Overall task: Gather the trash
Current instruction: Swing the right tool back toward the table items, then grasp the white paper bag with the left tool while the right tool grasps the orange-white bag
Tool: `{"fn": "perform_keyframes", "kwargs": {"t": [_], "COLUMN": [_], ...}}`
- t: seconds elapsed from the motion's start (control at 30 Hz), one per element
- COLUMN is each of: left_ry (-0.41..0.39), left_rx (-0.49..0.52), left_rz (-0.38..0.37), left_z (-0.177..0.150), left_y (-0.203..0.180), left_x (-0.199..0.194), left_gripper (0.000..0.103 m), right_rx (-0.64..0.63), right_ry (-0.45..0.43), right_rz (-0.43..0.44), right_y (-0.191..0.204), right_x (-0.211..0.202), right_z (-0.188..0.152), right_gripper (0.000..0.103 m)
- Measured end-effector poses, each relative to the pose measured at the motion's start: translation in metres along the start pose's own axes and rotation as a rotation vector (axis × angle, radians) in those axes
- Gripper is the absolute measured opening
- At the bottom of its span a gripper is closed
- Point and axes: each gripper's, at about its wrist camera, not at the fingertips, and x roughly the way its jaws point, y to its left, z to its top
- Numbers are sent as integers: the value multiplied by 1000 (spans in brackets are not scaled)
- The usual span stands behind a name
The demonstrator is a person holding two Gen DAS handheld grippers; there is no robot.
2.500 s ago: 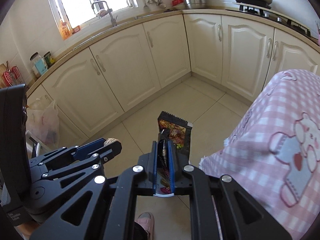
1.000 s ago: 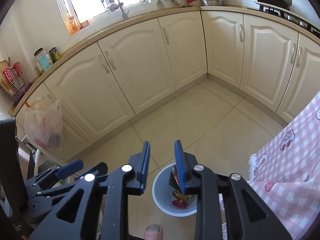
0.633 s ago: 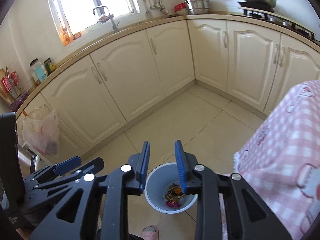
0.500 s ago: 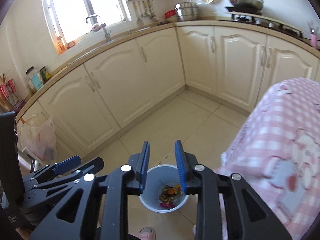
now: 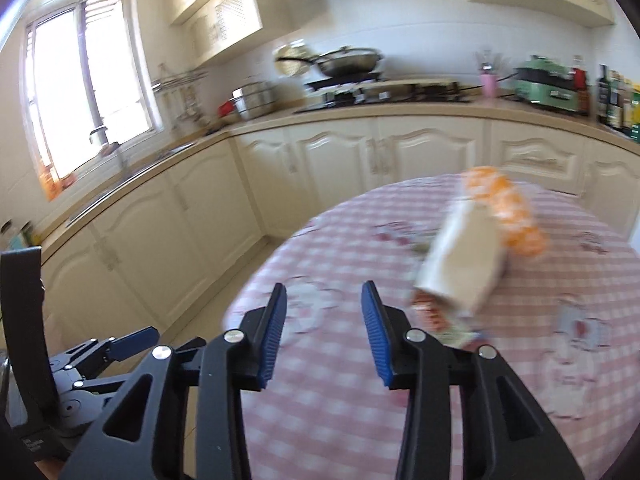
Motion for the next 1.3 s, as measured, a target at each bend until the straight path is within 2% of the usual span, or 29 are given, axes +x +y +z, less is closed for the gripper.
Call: {"fn": "perform_keyframes", "kwargs": {"t": [0.13,0.33,0.53,0.67,0.73,0.8,0.83,0.87,0.9,1.0,1.13,1.3], "left_ry": [-3,17,30,23,27,43,42,42,32,12,-14,-53], "left_rx": [111,211,234,251,256,263,261,260,267,272,246,196], "left_rz": [-61,-129,-132,-119,-122,-132,-150,-173,-165,-185,-215,-253], "left_z": [11,25,46,53,56,58,59,60,61,64,67,72], "left_y": [-62,-130,-162,-173,-175,-179,-181,-181,-183,-183,-174,-157], "left_x": [10,29,59,69,74,80,82,82,79,74,65,49], "left_gripper": [71,73,74,73,63,43,36,23,16,10,9,9], "right_rx": [85,194,224,233,235,231,229,225,221,211,188,140], "right_ry": [-39,-53,-48,-32,-26,-23,-19,-15,-14,-6,18,63], "right_rz": [-103,-159,-174,-170,-163,-157,-154,-150,-146,-141,-127,-130], "right_y": [-66,-139,-175,-179,-182,-182,-182,-182,-182,-180,-178,-171], "right_x": [-24,-35,-29,-20,-15,-12,-10,-7,-5,1,15,39], "right_z": [0,-2,1,4,6,7,8,10,12,19,31,45], "right_gripper": [44,49,54,54,54,54,54,54,54,54,59,61]}}
